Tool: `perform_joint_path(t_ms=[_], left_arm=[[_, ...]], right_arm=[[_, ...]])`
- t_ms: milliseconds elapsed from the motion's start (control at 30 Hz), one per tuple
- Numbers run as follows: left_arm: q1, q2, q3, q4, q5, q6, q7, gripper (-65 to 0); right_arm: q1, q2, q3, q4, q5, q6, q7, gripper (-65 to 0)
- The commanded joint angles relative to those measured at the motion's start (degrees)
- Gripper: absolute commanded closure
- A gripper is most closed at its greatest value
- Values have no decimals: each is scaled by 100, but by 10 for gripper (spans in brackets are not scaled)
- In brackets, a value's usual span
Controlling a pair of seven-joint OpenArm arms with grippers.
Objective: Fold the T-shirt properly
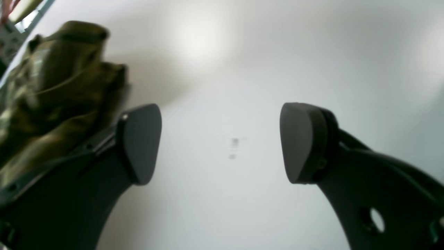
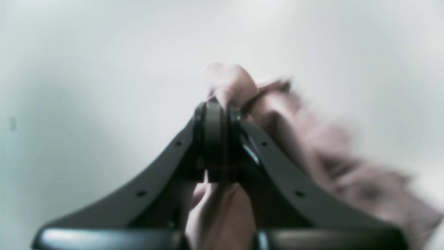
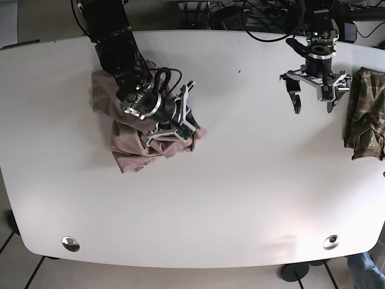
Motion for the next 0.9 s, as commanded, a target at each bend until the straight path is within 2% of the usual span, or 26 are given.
perform_joint_path(t_ms=[33, 100, 267, 433, 533, 633, 700, 767, 833, 900], left_arm=[[-4, 37, 44, 153, -54, -376, -150, -500], [-4, 204, 97, 197, -89, -570, -141, -500], [14, 213, 791, 206, -36, -578, -141, -500], [22, 213, 1160, 223, -36, -578, -141, -500], [22, 213, 1231, 223, -36, -578, -141, -500], [-4, 222, 1222, 223, -36, -578, -141, -500], [-4, 222, 1213, 214, -36, -578, -141, -500], [-13, 213, 1213, 179, -28, -578, -141, -500], [-22, 213, 1204, 170, -28, -578, -141, -500], [-22, 213, 1204, 162, -28, -578, -141, -500]], right_arm=[[550, -33, 225, 769, 93, -17, -358, -19], [1016, -33, 374, 1208, 128, -8, -851, -19], [2713, -7, 691, 1630, 137, 54, -1774, -19], [3953, 2, 700, 1639, 137, 256, -2266, -19], [4331, -7, 691, 1648, 137, 458, -2477, -21], [4164, -25, 700, 1613, 137, 432, -2521, -33], [3768, -51, 770, 1577, 146, 423, -2503, -119], [3355, -262, 805, 1243, 128, 423, -2407, -268], [2731, -403, 788, 646, 110, 423, -1721, -480], [2449, -411, 708, -137, 137, 423, -1079, -549]])
